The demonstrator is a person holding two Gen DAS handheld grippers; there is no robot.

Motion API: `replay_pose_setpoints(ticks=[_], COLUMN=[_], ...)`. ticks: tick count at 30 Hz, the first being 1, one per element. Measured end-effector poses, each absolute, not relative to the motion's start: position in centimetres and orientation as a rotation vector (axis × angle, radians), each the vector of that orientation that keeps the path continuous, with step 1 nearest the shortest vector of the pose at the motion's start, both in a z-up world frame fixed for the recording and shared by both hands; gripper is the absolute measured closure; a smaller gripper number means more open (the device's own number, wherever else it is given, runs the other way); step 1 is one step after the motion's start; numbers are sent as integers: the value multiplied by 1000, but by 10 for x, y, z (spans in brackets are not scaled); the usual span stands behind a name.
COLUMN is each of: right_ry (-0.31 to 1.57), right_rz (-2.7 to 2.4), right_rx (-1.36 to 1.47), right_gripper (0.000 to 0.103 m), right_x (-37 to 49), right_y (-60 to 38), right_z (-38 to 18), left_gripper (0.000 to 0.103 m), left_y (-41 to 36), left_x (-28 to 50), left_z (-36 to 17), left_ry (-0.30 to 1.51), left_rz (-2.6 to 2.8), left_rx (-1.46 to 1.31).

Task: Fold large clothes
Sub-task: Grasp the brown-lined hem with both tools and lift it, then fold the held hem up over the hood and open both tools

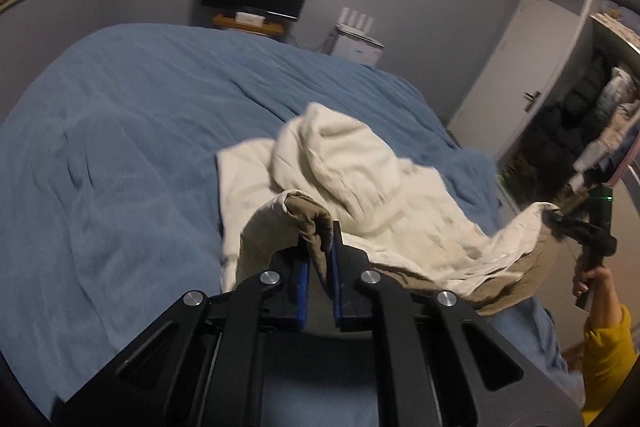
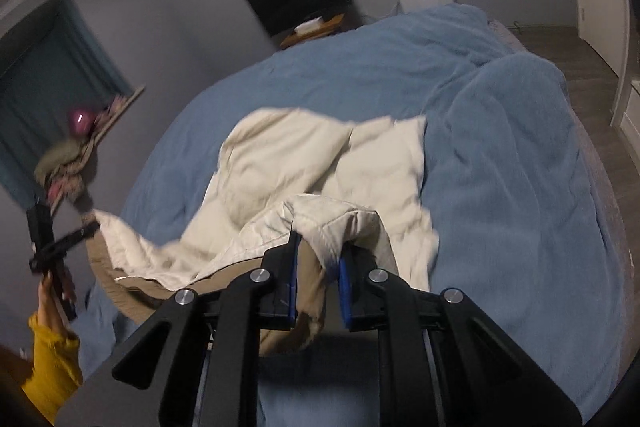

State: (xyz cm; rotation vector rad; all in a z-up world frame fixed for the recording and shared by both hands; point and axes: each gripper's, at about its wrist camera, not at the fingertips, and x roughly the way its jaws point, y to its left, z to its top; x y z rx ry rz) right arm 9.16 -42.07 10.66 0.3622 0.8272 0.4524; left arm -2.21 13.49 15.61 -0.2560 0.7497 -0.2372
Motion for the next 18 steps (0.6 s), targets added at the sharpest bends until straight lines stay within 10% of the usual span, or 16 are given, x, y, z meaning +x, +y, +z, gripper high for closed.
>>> replay_pose_setpoints(ticks=[18], right_ry=[839], right_rz=[258], right_rx=[488], right_gripper=[90], right_x=[307], right_y=[-397], right_z=[85], left_gripper=[94], left_y=[155], left_x=[198], left_z=[139], left_ry=[829], left_rz=[-37], left_rx=[-293])
